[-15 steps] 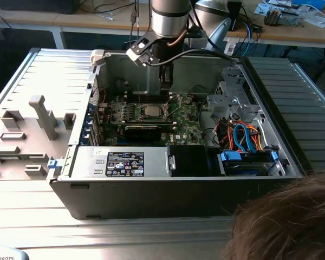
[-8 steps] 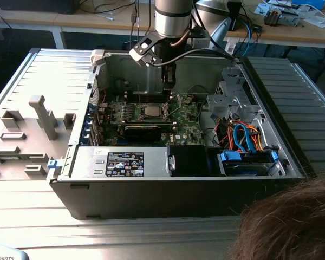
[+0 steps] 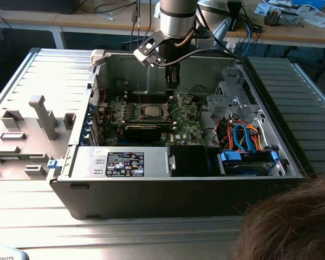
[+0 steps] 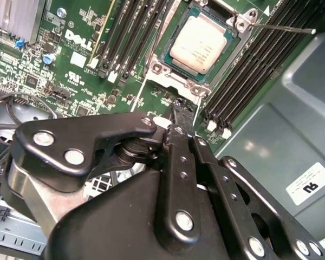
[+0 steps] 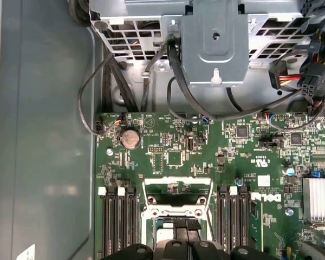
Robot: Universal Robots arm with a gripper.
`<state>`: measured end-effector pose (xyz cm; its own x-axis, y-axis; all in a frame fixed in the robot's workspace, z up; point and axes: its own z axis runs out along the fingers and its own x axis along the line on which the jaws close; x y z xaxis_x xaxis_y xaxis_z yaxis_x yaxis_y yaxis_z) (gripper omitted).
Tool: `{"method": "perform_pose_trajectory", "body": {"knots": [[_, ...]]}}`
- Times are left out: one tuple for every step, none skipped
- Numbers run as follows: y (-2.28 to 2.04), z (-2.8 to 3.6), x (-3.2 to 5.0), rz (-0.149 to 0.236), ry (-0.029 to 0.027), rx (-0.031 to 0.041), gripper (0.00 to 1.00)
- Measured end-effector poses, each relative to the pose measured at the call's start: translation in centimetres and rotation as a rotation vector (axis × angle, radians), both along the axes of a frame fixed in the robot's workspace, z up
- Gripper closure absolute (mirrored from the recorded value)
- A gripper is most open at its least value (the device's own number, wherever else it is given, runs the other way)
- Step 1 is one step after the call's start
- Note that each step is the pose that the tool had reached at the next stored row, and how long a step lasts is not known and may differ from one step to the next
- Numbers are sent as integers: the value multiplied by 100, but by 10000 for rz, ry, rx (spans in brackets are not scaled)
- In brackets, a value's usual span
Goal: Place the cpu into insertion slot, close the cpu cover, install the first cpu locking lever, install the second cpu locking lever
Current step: 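Close the cpu cover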
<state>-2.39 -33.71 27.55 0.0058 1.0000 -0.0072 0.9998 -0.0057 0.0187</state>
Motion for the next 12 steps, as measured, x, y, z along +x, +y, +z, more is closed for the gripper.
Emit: {"method": "perform_pose_trajectory", "body": {"knots": [[0,0,11,-1,0,0,89],[0,0,19,0,0,0,89],[0,-1,36,0,1,0,89],[0,-1,54,0,0,0,89],[0,-2,73,1,0,0,89],[0,-3,90,1,1,0,89],[0,-3,101,1,0,0,89],[0,-4,109,0,0,1,89],[0,-4,118,0,0,0,89],[0,-5,127,0,0,0,89],[0,-5,142,0,0,-1,89],[0,-6,149,0,0,-1,89]]}}
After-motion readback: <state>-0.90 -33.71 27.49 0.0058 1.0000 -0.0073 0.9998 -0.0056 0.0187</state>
